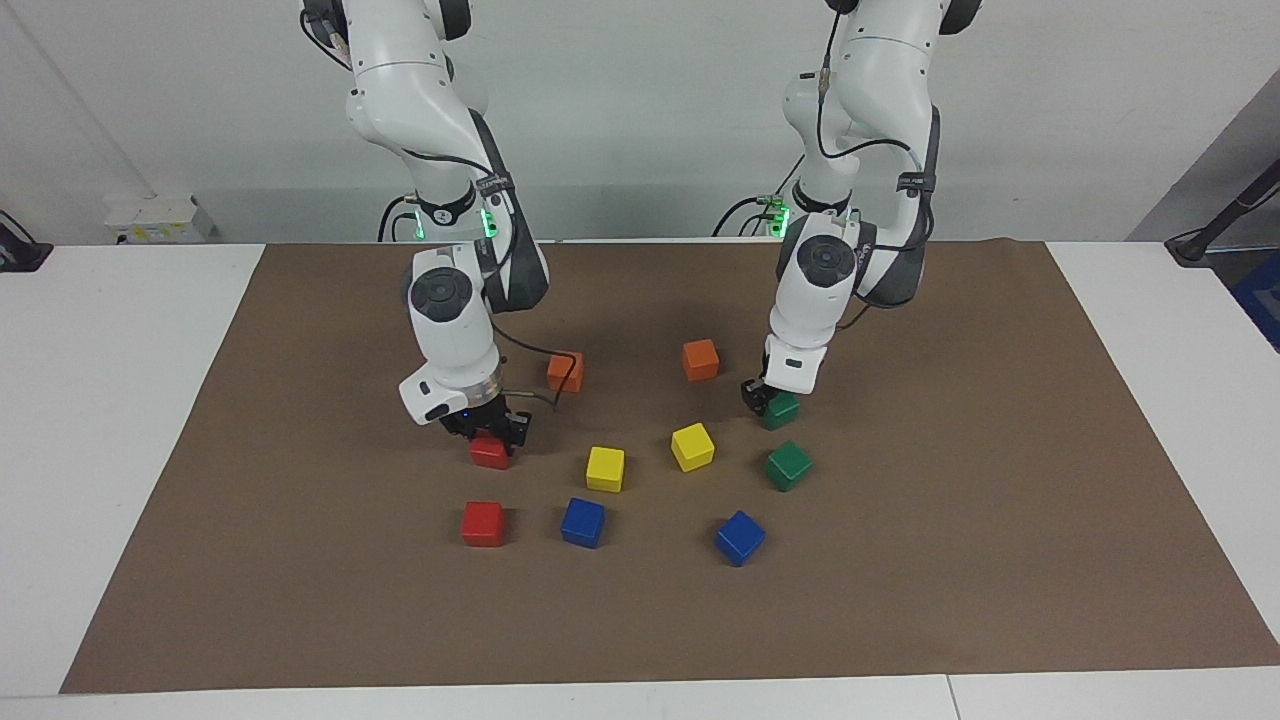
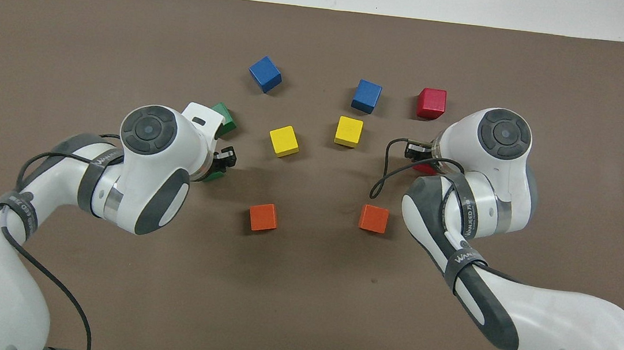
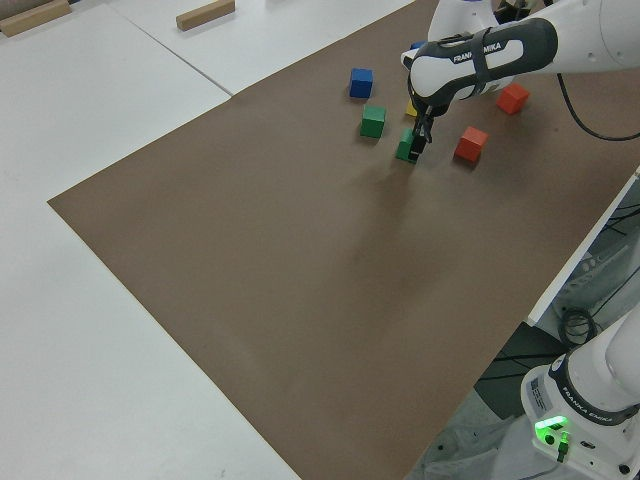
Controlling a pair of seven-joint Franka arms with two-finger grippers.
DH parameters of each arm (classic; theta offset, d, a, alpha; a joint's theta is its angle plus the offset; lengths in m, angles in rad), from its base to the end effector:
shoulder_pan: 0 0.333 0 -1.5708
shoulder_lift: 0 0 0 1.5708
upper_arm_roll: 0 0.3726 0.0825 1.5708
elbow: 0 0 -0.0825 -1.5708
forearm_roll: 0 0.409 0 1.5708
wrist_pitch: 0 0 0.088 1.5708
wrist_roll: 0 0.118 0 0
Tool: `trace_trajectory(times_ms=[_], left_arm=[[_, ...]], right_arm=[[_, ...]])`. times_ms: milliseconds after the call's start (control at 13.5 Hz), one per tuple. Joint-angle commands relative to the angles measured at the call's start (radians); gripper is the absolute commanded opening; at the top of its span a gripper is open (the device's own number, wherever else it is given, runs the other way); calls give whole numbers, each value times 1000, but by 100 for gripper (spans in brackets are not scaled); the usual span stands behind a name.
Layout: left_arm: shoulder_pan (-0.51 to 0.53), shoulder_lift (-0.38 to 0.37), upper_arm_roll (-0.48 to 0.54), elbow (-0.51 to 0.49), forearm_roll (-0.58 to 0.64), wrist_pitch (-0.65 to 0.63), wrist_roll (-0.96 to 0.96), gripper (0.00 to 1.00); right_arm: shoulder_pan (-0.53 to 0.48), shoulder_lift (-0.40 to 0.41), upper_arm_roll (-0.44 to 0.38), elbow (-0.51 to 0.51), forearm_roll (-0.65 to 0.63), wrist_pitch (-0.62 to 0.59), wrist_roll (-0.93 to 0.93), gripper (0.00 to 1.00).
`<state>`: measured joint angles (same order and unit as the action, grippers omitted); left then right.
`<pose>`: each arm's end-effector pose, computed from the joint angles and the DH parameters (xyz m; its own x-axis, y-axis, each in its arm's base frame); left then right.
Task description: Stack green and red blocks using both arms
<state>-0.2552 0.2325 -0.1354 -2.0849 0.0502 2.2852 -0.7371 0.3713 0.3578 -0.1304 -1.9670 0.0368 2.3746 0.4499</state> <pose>0.5624 -0.2273 0.3398 0.9502 0.3111 -0.0181 0.3106 -0.9502 -0.0243 0.6359 0.1619 0.3216 0.9731 -0.2234 0.0562 -0.2234 -0.9747 -0.0064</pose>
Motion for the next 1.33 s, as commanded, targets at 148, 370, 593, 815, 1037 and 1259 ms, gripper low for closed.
trace_trajectory(times_ms=[148,370,593,815,1037,1259], left_arm=[[269,-21,7,63,11,-67,560,0],[362,51,8,60,11,35,743,0],[369,73,10,55,11,74,745,0],[350,74,11,81,13,54,736,100],[350,125,8,338,11,-200,730,100],[188,209,11,518,2,-309,276,100]], right_arm=[[-144,-132,0,-130,14,-15,-282,0],[-239,-160,-2,-84,12,-111,-431,0],[-334,-181,-6,-48,5,-213,-569,0],[-385,-201,-5,-145,8,-59,-678,0],[-387,-180,-5,-161,8,-8,-677,0],[-387,-126,-5,-161,14,57,-678,0]])
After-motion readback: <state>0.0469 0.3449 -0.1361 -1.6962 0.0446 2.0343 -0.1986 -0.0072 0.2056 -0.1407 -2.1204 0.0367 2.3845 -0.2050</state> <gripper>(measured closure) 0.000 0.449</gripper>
